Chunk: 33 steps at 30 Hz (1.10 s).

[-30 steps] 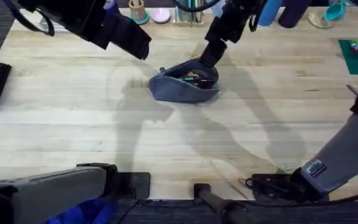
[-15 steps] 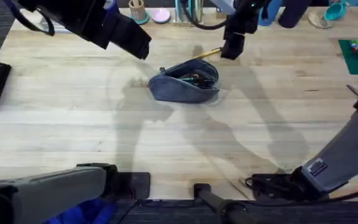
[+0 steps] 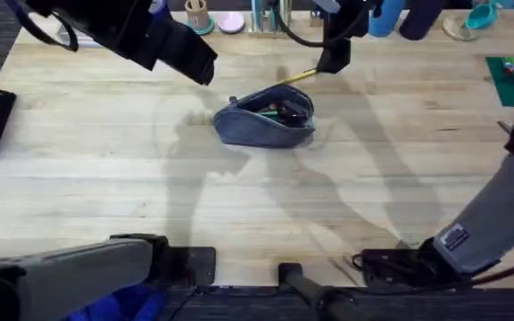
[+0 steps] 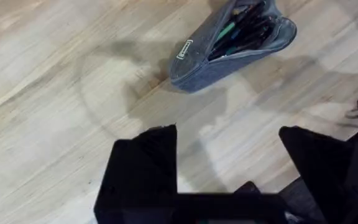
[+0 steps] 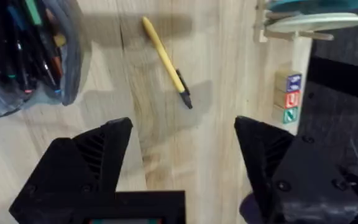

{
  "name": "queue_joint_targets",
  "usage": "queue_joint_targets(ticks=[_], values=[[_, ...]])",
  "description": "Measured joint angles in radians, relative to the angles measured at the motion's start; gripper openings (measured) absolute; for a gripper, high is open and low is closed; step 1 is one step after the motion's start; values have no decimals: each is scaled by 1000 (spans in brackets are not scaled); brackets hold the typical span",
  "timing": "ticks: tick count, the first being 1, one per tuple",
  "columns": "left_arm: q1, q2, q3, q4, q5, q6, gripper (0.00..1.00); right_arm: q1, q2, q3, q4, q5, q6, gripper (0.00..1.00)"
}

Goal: Unzip the bag, pick up the pens from the table one at a time and place them inside, then zip the bag closed.

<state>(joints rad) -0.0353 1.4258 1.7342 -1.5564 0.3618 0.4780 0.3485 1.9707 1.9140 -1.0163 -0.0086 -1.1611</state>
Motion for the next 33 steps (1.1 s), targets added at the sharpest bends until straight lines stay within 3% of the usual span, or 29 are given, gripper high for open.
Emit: queue_joint_targets(ticks=[24,33], values=[[0,0,0,0,0,-8,996,-7,254,1,67,-20,-24,996],[0,0,0,2,0,-8,995,-11,303,4,82,-92,-25,996]])
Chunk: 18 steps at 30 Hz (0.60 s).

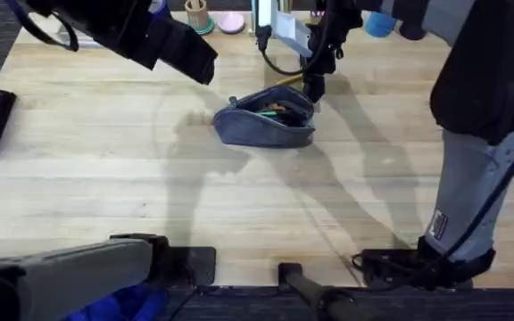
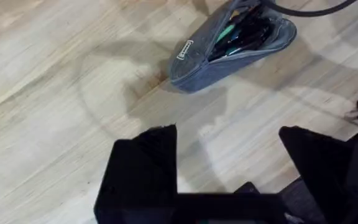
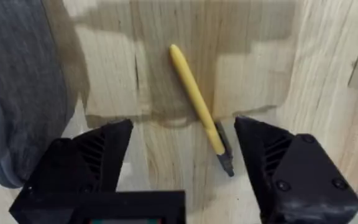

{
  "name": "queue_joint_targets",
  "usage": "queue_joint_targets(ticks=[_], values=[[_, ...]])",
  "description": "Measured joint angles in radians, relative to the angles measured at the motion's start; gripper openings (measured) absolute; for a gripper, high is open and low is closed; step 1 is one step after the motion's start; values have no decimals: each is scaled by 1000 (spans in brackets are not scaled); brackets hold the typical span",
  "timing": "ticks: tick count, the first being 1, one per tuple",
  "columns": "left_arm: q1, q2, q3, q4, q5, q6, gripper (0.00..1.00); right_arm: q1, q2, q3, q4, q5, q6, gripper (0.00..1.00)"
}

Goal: Unzip the bag, pick up the pens from the table one at a time and place them inside, then zip the bag closed.

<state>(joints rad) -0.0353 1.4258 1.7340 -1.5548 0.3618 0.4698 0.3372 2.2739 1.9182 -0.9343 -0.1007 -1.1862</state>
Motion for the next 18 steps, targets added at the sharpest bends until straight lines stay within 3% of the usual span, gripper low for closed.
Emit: queue_joint_targets(ticks=[18], values=[[0,0,0,34,0,-15,996,-26,18,18,-10,-47,50,989]])
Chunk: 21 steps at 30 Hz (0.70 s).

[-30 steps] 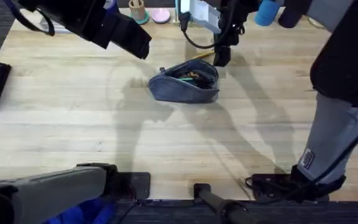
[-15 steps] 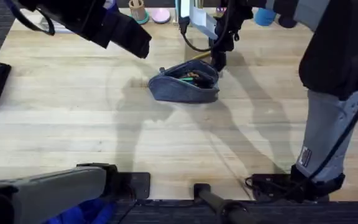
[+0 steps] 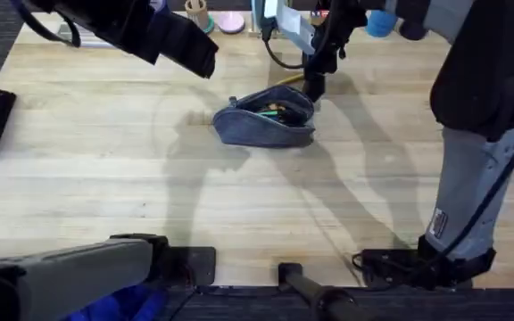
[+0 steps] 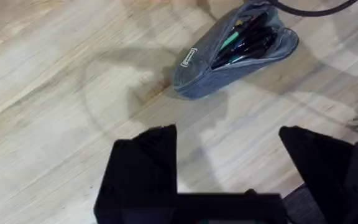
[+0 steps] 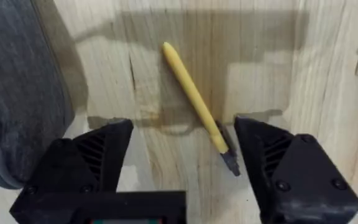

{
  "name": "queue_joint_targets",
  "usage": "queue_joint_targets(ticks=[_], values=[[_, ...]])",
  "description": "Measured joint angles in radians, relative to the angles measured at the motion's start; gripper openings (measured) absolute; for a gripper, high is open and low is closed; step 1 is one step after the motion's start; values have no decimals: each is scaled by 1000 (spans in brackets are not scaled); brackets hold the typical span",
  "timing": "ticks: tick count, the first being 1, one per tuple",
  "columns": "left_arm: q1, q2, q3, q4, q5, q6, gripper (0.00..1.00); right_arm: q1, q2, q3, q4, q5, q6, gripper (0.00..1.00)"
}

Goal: Unzip the bag, pick up the pens from the table one at a time and place them inside, then zip the bag closed.

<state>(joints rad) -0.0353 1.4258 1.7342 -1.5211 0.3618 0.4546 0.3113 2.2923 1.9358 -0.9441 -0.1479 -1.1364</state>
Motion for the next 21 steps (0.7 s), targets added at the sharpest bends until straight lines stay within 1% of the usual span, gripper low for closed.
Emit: queue_joint_targets(ticks=[12,15,18,19,21], values=[[0,0,0,0,0,-22,995,-6,13,13,-9,-14,7,993],[0,0,0,0,0,-25,995,-7,14,13,-13,-18,16,953],[0,0,0,0,0,-25,995,-7,15,13,-23,-23,29,852],[0,0,0,0,0,-25,995,-7,16,13,-24,-28,30,778],[0,0,0,0,0,-25,996,-7,18,13,-25,-39,37,498]])
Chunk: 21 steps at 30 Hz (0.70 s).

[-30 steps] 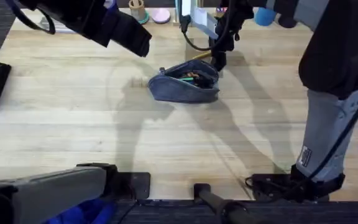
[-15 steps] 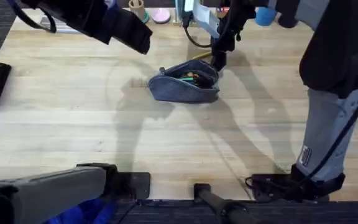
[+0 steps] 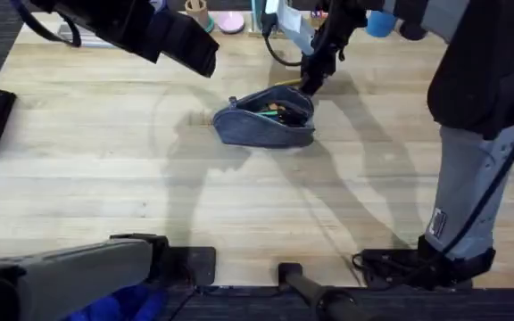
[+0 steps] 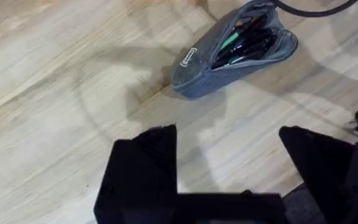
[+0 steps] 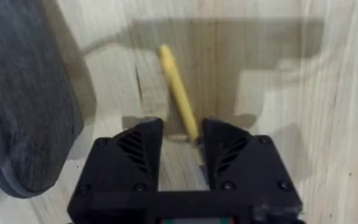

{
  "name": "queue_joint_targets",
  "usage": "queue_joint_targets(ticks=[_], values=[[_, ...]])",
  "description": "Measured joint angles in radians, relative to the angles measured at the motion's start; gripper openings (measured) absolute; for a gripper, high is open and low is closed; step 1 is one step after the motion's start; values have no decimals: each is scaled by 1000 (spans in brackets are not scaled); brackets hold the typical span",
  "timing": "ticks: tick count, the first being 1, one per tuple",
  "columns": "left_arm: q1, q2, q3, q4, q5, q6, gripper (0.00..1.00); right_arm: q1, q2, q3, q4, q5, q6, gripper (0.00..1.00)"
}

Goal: Unzip the bag, pick up the pens from the table one at a time and place them inside, then zip the bag closed.

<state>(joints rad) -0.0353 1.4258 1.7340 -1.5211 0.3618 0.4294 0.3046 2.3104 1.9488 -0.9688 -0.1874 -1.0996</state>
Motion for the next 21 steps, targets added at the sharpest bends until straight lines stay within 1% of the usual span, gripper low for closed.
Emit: queue_joint_targets(ticks=[1,5,9,11,13,21], values=[[0,0,0,0,0,0,996,2,0,0,7,-1,4,394],[0,0,0,0,0,0,995,3,0,0,14,-1,4,309],[0,0,0,0,0,0,995,3,0,0,28,0,4,151],[0,0,0,0,0,0,995,3,1,0,36,-1,5,51],[0,0,0,0,0,0,995,3,1,1,37,0,3,36],[0,0,0,0,0,0,995,4,1,1,38,0,3,30]])
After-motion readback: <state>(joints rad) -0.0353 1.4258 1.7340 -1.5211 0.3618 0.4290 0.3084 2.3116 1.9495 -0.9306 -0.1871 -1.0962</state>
